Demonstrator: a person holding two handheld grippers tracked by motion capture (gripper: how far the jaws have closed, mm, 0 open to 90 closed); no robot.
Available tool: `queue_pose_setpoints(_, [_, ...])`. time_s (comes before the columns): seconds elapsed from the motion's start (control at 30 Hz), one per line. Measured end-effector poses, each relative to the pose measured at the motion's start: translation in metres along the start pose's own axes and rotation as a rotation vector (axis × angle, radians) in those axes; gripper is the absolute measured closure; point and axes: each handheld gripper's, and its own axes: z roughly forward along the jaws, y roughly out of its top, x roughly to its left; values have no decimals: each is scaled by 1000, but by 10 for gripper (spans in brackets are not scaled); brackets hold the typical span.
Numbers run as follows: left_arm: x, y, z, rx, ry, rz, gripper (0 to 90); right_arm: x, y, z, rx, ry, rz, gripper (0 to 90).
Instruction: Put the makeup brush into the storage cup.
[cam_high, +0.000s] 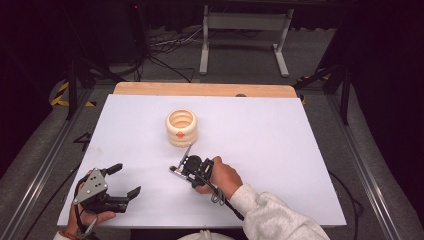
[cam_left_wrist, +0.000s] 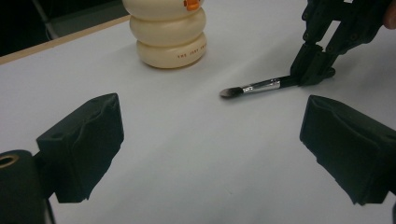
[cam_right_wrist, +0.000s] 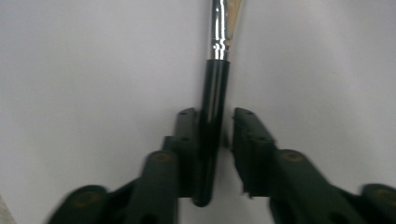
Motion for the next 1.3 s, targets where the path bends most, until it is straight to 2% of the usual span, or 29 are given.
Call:
queue_pose_setpoints(0.13, [1, 0, 1, 2, -10, -12, 75, -1, -3, 0, -22, 13, 0, 798])
queue_pose_setpoints(0.27, [1, 0, 2, 2, -3, -17, 103, -1, -8, 0, -57, 14, -9, 799])
queue_pose_setpoints(0.47, [4, -1, 5, 7, -11, -55, 105, -10, -28, -6, -178, 17, 7, 799])
queue_pose_setpoints(0.5, [4, -1, 5, 7, -11, -55, 105, -10, -28, -6, -178, 17, 7, 799])
queue_pose_setpoints(0.53, [4, 0, 6, 6, -19, -62, 105, -12, -34, -10, -212, 6, 19, 799])
queue_pose_setpoints(0.6, [5, 1, 8, 3, -34, -89, 106, -16, -43, -17, -283, 20, 44, 799])
queue_pose_setpoints(0.67, [4, 5, 13, 0, -41, -102, 114, -17, -50, -24, -335, 35, 56, 799])
queue_pose_setpoints(0.7, [4, 5, 13, 0, -41, -102, 119, -17, -50, -24, -335, 35, 56, 799])
queue_pose_setpoints(0.73, [2, 8, 16, -2, -47, -99, 119, -17, -53, -28, -363, 34, 56, 799])
queue_pose_setpoints(0.77, [1, 11, 19, -7, -63, -105, 122, -17, -57, -31, -399, 30, 51, 799])
queue_pose_setpoints(0.87, [-4, 21, 31, -14, -110, -91, 130, -19, -66, -41, -488, 34, 72, 799])
queue_pose_setpoints(0.97, [-11, 32, 46, -26, -170, -85, 141, -20, -72, -47, -552, 36, 78, 799])
queue_pose_setpoints(1.03, [-16, 40, 57, -36, -202, -91, 151, -19, -74, -51, -579, 38, 85, 799])
queue_pose_setpoints(1.1, [-21, 51, 69, -55, -239, -103, 162, -18, -77, -54, -616, 39, 66, 799])
queue_pose_setpoints(1.13, [-21, 51, 69, -55, -239, -103, 172, -18, -78, -55, -625, 29, 66, 799])
queue_pose_setpoints(1.2, [-25, 60, 78, -75, -267, -117, 176, -17, -79, -56, -641, 31, 62, 799])
queue_pose_setpoints(1.3, [-28, 69, 92, -87, -278, -151, 185, -15, -81, -57, -675, 24, 59, 799])
